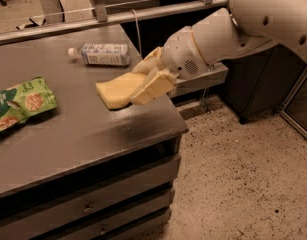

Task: Pick sponge

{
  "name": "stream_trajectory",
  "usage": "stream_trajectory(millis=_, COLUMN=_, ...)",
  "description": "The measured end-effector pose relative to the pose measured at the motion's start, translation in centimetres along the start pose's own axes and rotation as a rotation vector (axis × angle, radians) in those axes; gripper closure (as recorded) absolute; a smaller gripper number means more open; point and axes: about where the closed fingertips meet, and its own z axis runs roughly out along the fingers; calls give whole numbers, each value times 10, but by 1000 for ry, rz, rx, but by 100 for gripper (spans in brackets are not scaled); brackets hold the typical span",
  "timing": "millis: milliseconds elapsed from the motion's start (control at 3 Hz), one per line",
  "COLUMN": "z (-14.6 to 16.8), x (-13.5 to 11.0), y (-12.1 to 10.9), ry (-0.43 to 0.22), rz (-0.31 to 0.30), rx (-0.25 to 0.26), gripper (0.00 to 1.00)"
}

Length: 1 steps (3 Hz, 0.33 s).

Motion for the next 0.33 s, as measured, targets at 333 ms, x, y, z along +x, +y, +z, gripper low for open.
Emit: stream_trajectory(millis=333, z=-6, x=-6, y=-4, ry=-5, rz=-10, rx=12, gripper=100)
